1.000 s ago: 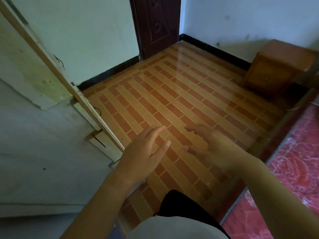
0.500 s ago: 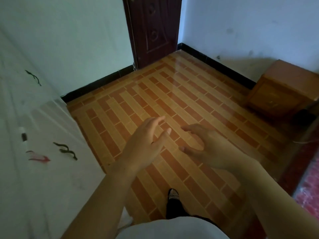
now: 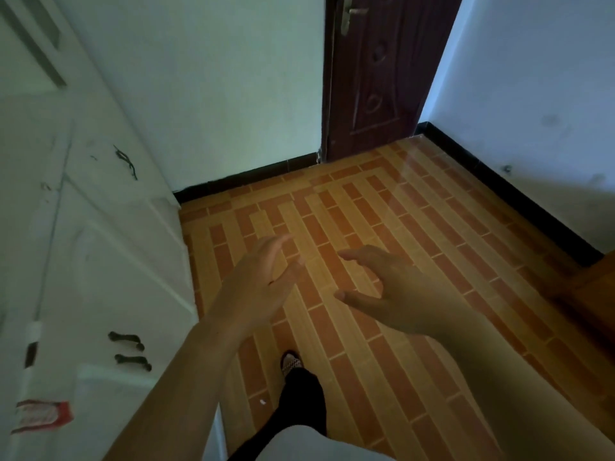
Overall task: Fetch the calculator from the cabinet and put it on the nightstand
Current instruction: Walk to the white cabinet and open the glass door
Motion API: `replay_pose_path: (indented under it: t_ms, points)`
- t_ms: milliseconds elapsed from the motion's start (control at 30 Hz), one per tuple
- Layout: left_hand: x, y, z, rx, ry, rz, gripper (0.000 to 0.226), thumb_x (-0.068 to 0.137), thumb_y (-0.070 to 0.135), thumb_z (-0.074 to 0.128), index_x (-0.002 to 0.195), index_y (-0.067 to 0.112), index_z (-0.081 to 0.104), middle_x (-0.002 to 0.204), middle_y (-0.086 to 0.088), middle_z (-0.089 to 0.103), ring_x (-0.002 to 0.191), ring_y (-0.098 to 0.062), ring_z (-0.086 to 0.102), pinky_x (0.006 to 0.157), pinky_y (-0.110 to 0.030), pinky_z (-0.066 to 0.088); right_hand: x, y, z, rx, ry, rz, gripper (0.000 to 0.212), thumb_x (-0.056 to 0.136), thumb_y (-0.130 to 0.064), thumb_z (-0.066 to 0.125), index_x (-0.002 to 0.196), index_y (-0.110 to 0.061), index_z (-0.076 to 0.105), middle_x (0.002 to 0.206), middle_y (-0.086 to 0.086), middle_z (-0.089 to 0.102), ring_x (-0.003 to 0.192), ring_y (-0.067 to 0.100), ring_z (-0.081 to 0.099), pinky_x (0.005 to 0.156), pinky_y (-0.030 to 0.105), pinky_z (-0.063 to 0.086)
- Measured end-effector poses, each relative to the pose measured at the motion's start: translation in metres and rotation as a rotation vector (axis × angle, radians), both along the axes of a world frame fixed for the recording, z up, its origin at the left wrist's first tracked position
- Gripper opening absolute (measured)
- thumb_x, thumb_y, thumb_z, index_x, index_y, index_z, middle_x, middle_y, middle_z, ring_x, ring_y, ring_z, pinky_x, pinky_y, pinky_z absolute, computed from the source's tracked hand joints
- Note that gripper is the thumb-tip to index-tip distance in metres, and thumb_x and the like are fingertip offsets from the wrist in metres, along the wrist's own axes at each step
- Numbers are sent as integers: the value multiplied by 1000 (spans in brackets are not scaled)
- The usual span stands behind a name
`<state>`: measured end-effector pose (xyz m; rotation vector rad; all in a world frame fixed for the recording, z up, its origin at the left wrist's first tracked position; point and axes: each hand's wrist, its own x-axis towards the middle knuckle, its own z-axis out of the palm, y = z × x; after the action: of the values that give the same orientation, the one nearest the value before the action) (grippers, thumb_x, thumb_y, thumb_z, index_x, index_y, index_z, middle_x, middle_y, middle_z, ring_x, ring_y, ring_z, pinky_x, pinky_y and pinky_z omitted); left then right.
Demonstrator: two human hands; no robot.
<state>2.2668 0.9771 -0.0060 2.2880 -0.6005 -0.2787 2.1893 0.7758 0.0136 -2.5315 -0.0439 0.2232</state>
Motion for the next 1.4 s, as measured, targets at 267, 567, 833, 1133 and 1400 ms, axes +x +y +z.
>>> replay_pose_path:
  t_ms: [267,567,833,1133,1400]
  points:
    - [184,-9,6,-44,-85,124,63,79,69,30,134,40,34,144,13,36,128,-7,37,103,-43,37,202,-15,2,-8,-132,65,64,78,-64,49,135,-43,30,144,-17,36,127,5,38,99,28,35]
    - [359,6,32,-35,-146,189,53,86,59,36,133,36,37,137,12,43,121,-6,43,100,-36,40,398,-1,30,10,-123,147,64,79,-62,51,136,-42,29,146,-17,33,130,8,35,100,30,34]
    - [465,54,49,141,-231,315,53,87,53,36,136,31,35,142,11,38,122,1,34,96,-23,27,548,29,44,38,-123,331,61,83,-52,55,137,-36,32,144,-14,37,127,7,39,103,29,35]
    - [615,80,74,251,-317,532,55,86,59,33,135,34,34,144,9,38,115,-17,51,97,-40,43,746,67,59,85,-246,553,60,80,-59,53,133,-41,34,140,-20,40,116,-4,37,91,17,31]
    - [717,114,107,322,-423,730,55,88,57,35,136,30,35,143,7,40,128,-12,38,102,-27,30,894,111,96,115,-321,796,63,81,-58,52,137,-35,33,141,-15,39,123,3,39,97,21,29]
